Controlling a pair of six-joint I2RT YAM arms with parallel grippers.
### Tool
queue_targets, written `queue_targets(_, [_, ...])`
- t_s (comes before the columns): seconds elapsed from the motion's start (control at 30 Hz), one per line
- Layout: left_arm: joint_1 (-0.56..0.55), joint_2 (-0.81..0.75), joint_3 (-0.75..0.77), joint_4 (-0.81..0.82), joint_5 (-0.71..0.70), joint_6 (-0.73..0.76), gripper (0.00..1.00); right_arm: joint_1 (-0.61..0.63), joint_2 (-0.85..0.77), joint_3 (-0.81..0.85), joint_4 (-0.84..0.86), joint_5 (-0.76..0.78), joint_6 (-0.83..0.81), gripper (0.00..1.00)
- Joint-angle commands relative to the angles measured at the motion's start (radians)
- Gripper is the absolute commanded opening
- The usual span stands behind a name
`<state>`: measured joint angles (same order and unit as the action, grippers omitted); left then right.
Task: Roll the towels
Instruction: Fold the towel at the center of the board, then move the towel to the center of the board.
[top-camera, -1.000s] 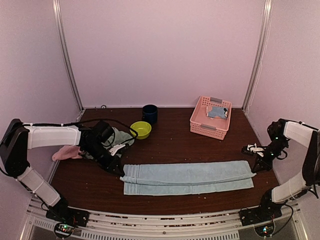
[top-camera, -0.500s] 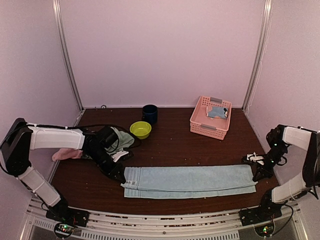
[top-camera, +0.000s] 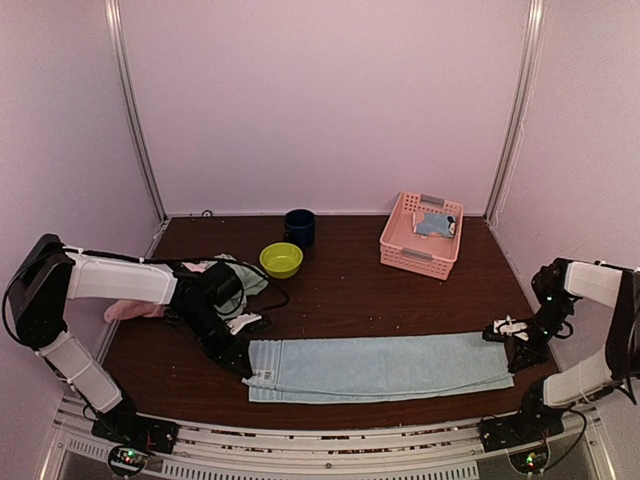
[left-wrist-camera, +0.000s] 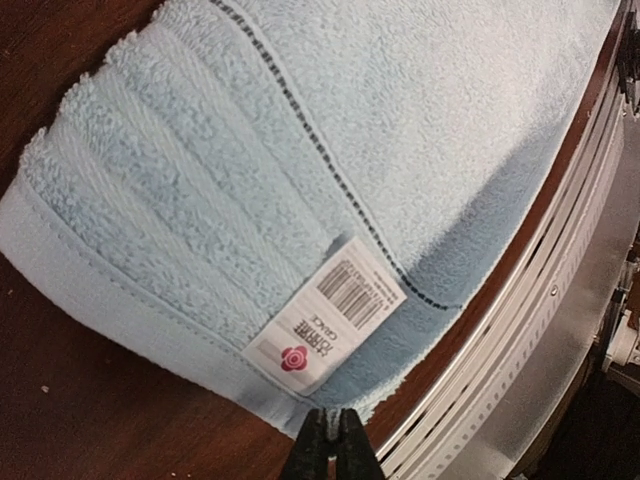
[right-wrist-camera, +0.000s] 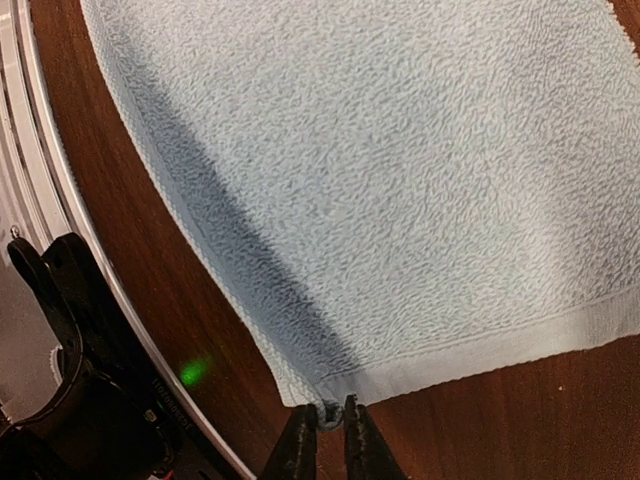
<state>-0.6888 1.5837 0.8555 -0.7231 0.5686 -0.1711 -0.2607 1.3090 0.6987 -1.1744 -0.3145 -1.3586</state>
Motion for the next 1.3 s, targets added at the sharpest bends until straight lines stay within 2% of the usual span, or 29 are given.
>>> queue_targets(0.0, [-0.008,-0.037,-0.01,-0.022,0.03,0.013,0.1,-0.011,-0.106,-0.039,-0.007,0.069,-0.047,0.16])
queue_targets(0.07, [-0.009,-0.077,-0.006,-0.039,0.034,0.011,0.17,-0.012,-0.131,-0.031,-0.019,0.094,-0.057,0.25])
queue_targets(0.17, [-0.008,-0.134,0.012,-0.049,0.073,0.018,0.24,-0.019,-0.149,0.018,-0.044,0.093,-0.051,0.28])
queue_targets(0.33, [-0.008,-0.13,0.094,-0.063,0.024,0.037,0.27,-0.022,-0.112,0.167,-0.083,-0.016,-0.015,0.31])
queue_targets(0.47, [-0.008,-0.039,0.164,0.001,-0.038,0.012,0.27,-0.021,-0.025,0.202,0.038,-0.096,0.13,0.32])
queue_targets(0.6, [-0.008,0.053,0.218,0.084,-0.068,-0.029,0.23,-0.02,0.083,0.201,0.113,-0.155,0.209,0.3])
queue_targets(0.83, [-0.009,0.165,0.236,0.177,-0.157,-0.071,0.08,-0.008,0.181,0.175,0.216,-0.236,0.296,0.23])
queue_targets(1.03, [-0.008,0.226,0.225,0.177,-0.263,-0.091,0.04,0.011,0.265,0.16,0.349,-0.142,0.426,0.17])
queue_targets(1.27, [-0.005,0.277,0.229,0.176,-0.362,-0.1,0.02,0.026,0.358,0.17,0.5,-0.041,0.554,0.16])
